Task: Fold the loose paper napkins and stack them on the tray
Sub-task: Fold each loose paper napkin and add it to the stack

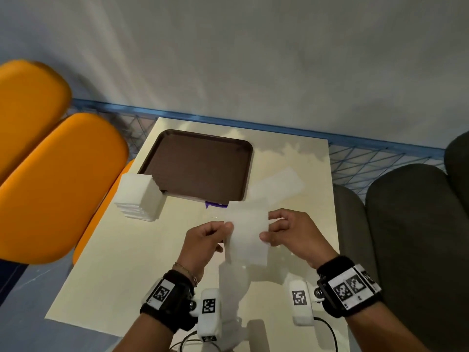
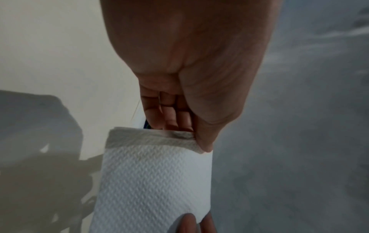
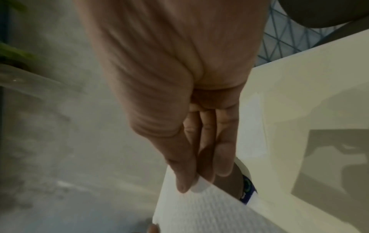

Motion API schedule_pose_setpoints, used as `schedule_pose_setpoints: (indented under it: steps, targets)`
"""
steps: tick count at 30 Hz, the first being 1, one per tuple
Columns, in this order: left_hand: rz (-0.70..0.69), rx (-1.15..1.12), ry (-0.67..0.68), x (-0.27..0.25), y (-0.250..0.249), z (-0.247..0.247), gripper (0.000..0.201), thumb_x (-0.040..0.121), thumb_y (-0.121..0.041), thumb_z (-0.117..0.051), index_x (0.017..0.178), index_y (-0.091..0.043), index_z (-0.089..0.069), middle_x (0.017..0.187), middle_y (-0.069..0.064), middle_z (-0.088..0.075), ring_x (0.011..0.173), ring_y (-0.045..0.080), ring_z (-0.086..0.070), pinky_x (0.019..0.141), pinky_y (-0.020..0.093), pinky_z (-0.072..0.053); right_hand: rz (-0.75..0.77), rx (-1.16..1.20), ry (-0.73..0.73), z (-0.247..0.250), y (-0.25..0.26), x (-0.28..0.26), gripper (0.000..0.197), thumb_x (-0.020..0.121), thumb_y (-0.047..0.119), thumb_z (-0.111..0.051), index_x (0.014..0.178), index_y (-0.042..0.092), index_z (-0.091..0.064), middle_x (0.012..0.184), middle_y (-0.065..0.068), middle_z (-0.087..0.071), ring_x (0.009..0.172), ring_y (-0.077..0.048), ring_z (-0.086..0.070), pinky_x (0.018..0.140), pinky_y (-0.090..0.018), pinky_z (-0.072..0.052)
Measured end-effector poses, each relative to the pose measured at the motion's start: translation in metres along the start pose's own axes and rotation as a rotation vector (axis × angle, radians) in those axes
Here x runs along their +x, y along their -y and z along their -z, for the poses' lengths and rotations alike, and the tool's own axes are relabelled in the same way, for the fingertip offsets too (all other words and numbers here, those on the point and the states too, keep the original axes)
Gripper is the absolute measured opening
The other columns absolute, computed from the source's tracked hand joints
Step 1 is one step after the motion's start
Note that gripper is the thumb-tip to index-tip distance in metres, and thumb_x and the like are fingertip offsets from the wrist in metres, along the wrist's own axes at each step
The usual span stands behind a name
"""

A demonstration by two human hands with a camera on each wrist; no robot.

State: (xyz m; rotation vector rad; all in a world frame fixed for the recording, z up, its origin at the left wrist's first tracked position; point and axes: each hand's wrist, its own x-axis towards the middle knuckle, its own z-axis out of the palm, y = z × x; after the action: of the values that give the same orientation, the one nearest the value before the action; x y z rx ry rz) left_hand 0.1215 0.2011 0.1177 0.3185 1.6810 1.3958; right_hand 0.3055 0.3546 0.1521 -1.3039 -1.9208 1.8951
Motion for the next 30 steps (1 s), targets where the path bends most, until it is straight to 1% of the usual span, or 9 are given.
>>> schedule_pose_setpoints:
  steps: [3,6,8,12,15,19,23,26,30]
  targets:
    - [-0.053,-0.014,-0.053,-0.009,-0.01,0.001,0.012,0.093,-0.023,-0.078,0.088,-0.014,-0.084,0.087,0.005,-0.078,0.072,0.012,-0.062,0.064,0.028,-0.051,0.08,-0.026,-0.054,-0.001,0.009,-0.01,0.054,0.076,0.012,-0.095,0.124,0.021,-0.071,0.089,-0.002,-0.082,0.075,-0.013,-0.075,0.08,-0.03,-0.059]
    - [-0.074,-0.052,-0.068,-0.016,-0.018,0.002,0.01,0.093,-0.021,-0.078,0.093,-0.013,-0.084,0.094,0.006,-0.079,0.074,0.012,-0.063,0.065,0.031,-0.051,0.212,-0.08,-0.114,-0.002,0.017,-0.021,0.073,0.075,0.018,-0.096,0.136,0.041,-0.062,0.09,0.009,-0.081,0.076,-0.005,-0.073,0.078,-0.017,-0.056]
    - [-0.08,-0.083,-0.062,-0.021,-0.021,0.003,0.01,0.092,-0.02,-0.079,0.095,-0.011,-0.083,0.097,0.005,-0.08,0.077,0.013,-0.063,0.067,0.032,-0.051,0.301,-0.099,-0.122,-0.003,0.023,-0.03,0.079,0.076,0.016,-0.096,0.138,0.049,-0.058,0.091,0.01,-0.079,0.077,-0.006,-0.072,0.078,-0.014,-0.056]
    - [-0.11,-0.141,-0.016,-0.03,-0.029,0.004,0.014,0.091,-0.015,-0.079,0.105,-0.014,-0.083,0.104,0.009,-0.079,0.081,0.016,-0.062,0.071,0.037,-0.05,0.418,-0.171,-0.134,-0.003,0.028,-0.036,0.05,0.077,0.015,-0.095,0.115,0.042,-0.078,0.084,0.014,-0.074,0.074,-0.007,-0.068,0.08,-0.017,-0.055]
    - [-0.131,-0.161,0.035,-0.036,-0.034,0.006,0.022,0.089,-0.016,-0.081,0.111,-0.013,-0.081,0.109,0.013,-0.078,0.081,0.018,-0.06,0.072,0.039,-0.048,0.418,-0.156,-0.117,-0.001,0.032,-0.04,0.04,0.078,0.017,-0.094,0.109,0.039,-0.081,0.083,0.01,-0.075,0.075,-0.007,-0.068,0.083,-0.021,-0.057]
    - [-0.168,-0.161,0.098,-0.043,-0.043,0.006,0.022,0.083,-0.019,-0.083,0.104,-0.011,-0.082,0.092,0.007,-0.074,0.072,0.016,-0.052,0.065,0.033,-0.044,0.404,-0.017,-0.065,0.002,0.043,-0.048,0.027,0.083,0.015,-0.09,0.105,0.03,-0.084,0.077,0.003,-0.074,0.071,-0.007,-0.064,0.077,-0.019,-0.054]
    - [-0.26,-0.111,0.097,-0.049,-0.049,0.007,0.01,0.086,-0.005,-0.079,0.095,-0.01,-0.082,0.082,0.01,-0.071,0.068,0.019,-0.053,0.058,0.028,-0.046,0.432,0.076,-0.092,0.0,0.051,-0.054,0.039,0.079,0.009,-0.092,0.11,0.03,-0.081,0.09,-0.006,-0.075,0.075,-0.015,-0.068,0.08,-0.026,-0.061]
    - [-0.312,-0.065,0.081,-0.051,-0.054,0.011,0.012,0.085,0.002,-0.079,0.088,-0.009,-0.083,0.078,0.015,-0.072,0.063,0.023,-0.053,0.057,0.03,-0.047,0.443,0.097,-0.066,0.002,0.058,-0.059,0.053,0.078,0.001,-0.09,0.122,0.027,-0.075,0.086,-0.001,-0.077,0.074,-0.015,-0.072,0.08,-0.028,-0.063]
    - [-0.338,-0.029,0.07,-0.049,-0.056,0.015,0.026,0.085,0.012,-0.074,0.08,-0.012,-0.084,0.075,0.012,-0.073,0.064,0.022,-0.057,0.061,0.036,-0.05,0.446,0.032,-0.029,0.004,0.059,-0.054,0.031,0.082,-0.003,-0.086,0.105,0.017,-0.082,0.093,0.0,-0.081,0.082,-0.019,-0.076,0.081,-0.032,-0.064]
